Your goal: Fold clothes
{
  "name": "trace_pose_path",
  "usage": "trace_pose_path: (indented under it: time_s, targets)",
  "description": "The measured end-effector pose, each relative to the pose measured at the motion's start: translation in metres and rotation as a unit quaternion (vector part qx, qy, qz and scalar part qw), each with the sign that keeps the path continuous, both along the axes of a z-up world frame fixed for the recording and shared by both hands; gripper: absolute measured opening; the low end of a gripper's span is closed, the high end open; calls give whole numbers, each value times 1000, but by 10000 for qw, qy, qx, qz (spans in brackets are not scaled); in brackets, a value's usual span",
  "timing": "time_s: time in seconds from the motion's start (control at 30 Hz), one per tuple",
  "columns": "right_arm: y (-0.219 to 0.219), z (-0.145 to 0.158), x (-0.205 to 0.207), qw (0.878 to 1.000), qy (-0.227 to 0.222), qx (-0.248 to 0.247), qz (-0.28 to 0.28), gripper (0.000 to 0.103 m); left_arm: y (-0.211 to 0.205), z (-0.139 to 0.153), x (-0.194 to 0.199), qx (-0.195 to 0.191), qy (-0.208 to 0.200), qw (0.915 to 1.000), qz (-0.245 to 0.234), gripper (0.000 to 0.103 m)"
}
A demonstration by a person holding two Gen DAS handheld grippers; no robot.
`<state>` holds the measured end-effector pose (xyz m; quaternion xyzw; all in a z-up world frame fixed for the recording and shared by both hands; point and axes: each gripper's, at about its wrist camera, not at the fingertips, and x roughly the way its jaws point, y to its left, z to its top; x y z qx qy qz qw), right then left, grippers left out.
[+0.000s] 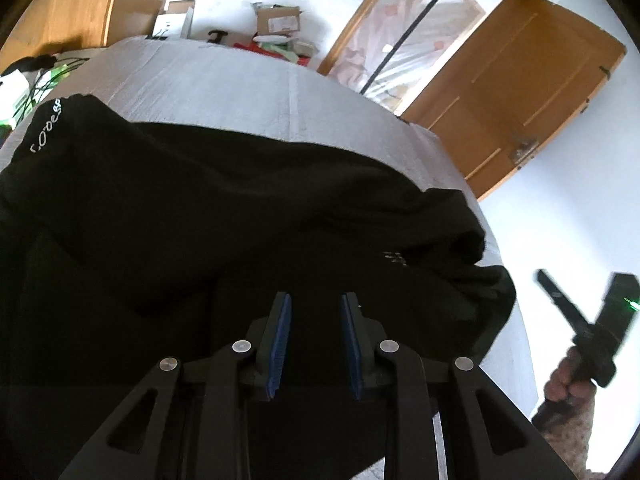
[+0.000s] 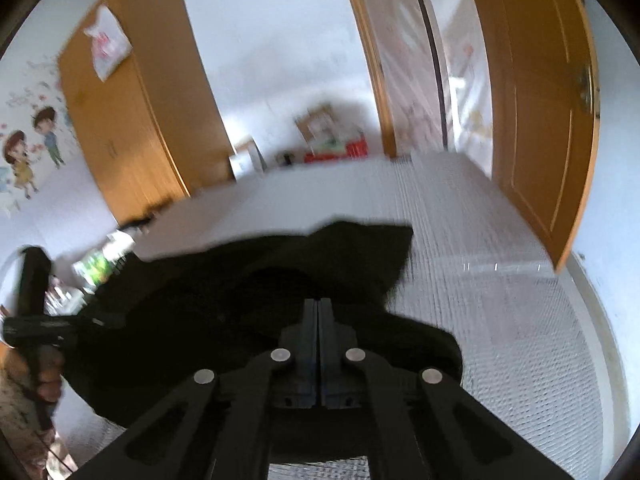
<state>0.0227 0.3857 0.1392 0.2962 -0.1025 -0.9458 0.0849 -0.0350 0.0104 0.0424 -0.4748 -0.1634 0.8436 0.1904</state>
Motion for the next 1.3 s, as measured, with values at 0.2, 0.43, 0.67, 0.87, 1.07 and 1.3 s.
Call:
trace_pose_path:
  time_s: [0.2, 0.43, 0.67, 0.87, 1.07, 1.3]
  targets:
    - [0, 10, 9, 9996, 34, 67, 256, 1, 4, -8, -5, -91, -115, 9999, 64, 27]
    - [-23, -7, -29, 9937, -409, 952, 424, 41, 16, -8, -2, -208, -94, 9997, -62, 27]
    - [-70, -23, -50, 9730, -679, 1877, 1158, 41, 3, 1, -18, -380, 91, 9991, 184, 27]
    - [-70, -46, -62, 9690, -1131, 1985, 943, 10, -8, -5, -30, -500, -28, 9977, 467, 27]
    - [-50, -34, -44, 9827, -888, 1472, 689, 7, -20, -13, -35, -418, -53, 9966, 713, 27]
    - [-19, 0, -8, 9938, -377, 1041, -103, 7, -16, -19, -36, -588, -33, 9960, 675, 27]
